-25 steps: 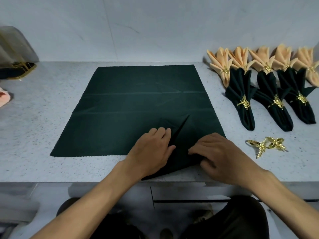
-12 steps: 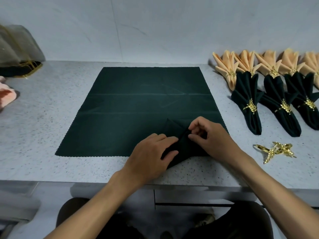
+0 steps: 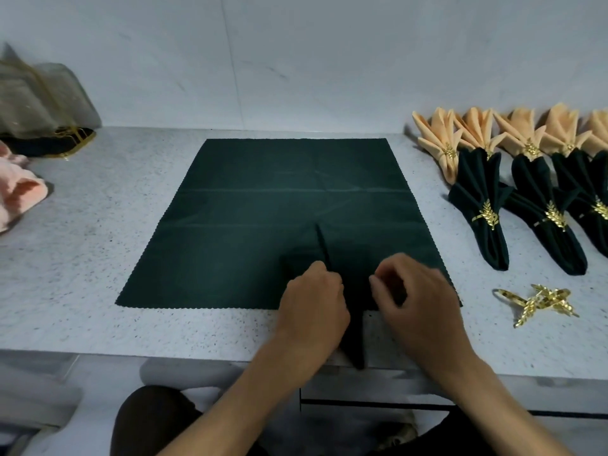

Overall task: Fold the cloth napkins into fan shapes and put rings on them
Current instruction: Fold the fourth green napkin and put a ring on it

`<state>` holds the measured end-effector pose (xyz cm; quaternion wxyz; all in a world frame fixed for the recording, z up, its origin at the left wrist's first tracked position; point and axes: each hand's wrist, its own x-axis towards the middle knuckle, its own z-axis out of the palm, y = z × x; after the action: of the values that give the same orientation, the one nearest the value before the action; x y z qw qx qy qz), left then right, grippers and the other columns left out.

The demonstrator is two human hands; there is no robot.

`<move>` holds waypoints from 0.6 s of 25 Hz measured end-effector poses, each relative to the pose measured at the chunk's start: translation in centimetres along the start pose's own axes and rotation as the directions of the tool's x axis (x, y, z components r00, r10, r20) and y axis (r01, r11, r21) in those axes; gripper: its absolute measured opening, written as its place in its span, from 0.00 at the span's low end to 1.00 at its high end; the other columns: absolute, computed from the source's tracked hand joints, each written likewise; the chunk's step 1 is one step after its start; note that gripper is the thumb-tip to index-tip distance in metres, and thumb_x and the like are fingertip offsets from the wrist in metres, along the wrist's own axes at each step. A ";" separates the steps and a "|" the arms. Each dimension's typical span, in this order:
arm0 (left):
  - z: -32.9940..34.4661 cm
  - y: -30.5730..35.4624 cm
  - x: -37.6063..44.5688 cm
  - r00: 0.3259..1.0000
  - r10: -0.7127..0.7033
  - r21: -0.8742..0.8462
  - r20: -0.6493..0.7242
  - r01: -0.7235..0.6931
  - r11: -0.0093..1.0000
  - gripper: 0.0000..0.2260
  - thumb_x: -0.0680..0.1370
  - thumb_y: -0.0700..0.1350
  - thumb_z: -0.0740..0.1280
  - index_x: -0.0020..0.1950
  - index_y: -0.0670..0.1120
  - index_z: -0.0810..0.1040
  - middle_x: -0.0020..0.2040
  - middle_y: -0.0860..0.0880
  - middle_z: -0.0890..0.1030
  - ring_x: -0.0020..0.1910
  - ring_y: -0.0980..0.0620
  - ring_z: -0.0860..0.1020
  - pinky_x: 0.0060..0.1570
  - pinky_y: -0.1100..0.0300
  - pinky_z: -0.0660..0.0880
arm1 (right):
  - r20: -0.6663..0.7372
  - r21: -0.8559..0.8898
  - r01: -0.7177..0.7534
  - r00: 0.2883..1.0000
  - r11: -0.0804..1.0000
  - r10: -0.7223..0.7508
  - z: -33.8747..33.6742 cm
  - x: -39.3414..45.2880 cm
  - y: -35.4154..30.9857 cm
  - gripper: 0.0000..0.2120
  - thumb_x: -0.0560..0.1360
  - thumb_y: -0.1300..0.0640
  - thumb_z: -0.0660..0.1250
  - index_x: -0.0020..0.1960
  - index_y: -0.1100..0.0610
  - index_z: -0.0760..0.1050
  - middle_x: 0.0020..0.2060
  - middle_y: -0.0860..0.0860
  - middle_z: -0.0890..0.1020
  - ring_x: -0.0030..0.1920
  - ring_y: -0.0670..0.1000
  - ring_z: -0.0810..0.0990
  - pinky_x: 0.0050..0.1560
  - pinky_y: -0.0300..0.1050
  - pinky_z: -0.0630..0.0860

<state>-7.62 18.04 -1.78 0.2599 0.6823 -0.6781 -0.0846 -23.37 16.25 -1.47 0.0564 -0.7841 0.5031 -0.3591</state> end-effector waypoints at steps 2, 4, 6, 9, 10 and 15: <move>0.1 0.8 0.6 0.989 -0.142 -0.095 0.050 0.147 0.985 0.09 0.81 0.41 0.61 0.49 0.42 0.80 0.51 0.49 0.75 0.44 0.53 0.74 0.38 0.63 0.67 | 0.122 0.019 0.059 0.991 0.998 -0.061 -0.1 -2.1 -0.7 0.02 0.75 0.50 0.65 0.46 0.48 0.73 0.40 0.41 0.76 0.37 0.45 0.73 0.42 0.46 0.72; -0.1 0.7 0.7 0.991 -0.116 -0.121 0.073 0.125 0.985 0.08 0.80 0.41 0.61 0.52 0.42 0.80 0.53 0.49 0.76 0.46 0.54 0.73 0.41 0.64 0.68 | 0.210 -0.049 0.134 0.970 0.990 -0.121 0.5 -3.5 -0.6 0.07 0.74 0.47 0.64 0.49 0.48 0.76 0.46 0.42 0.77 0.41 0.47 0.74 0.43 0.45 0.72; -1.1 0.1 0.7 0.988 -0.015 -0.095 0.154 0.030 0.995 0.10 0.80 0.42 0.64 0.59 0.46 0.81 0.53 0.51 0.75 0.51 0.53 0.75 0.47 0.64 0.69 | 0.215 -0.129 0.215 0.959 0.968 -0.184 0.9 -3.8 0.4 0.09 0.74 0.49 0.64 0.51 0.50 0.78 0.50 0.44 0.78 0.44 0.50 0.75 0.43 0.46 0.73; -2.2 -2.1 2.0 0.943 0.260 0.132 0.210 -0.291 0.948 0.11 0.80 0.46 0.65 0.61 0.53 0.81 0.59 0.53 0.73 0.58 0.51 0.71 0.52 0.61 0.67 | 0.186 -0.175 0.270 0.953 0.947 -0.238 0.3 -2.5 2.5 0.09 0.74 0.57 0.65 0.52 0.52 0.82 0.51 0.45 0.81 0.44 0.53 0.78 0.41 0.50 0.75; -2.4 -3.1 2.6 0.910 0.351 0.163 0.218 -0.389 0.907 0.11 0.80 0.46 0.65 0.60 0.54 0.82 0.64 0.53 0.73 0.63 0.50 0.69 0.56 0.60 0.64 | 0.181 -0.173 0.276 0.953 0.946 -0.245 -0.1 -2.0 3.3 0.10 0.73 0.60 0.65 0.51 0.52 0.82 0.51 0.45 0.82 0.44 0.53 0.78 0.40 0.51 0.75; -2.7 -6.3 3.4 0.902 0.378 -0.161 0.208 -0.350 0.923 0.11 0.79 0.42 0.68 0.59 0.52 0.83 0.61 0.57 0.80 0.62 0.60 0.75 0.65 0.63 0.69 | 0.169 -0.158 0.098 0.983 0.983 -0.071 0.0 -0.5 2.4 0.06 0.75 0.52 0.65 0.48 0.48 0.80 0.44 0.42 0.81 0.42 0.50 0.76 0.42 0.50 0.71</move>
<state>-0.64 15.04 -1.65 0.2295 0.5117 -0.8133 -0.1551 -25.29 15.46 -2.77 0.0167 -0.8335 0.4910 -0.2528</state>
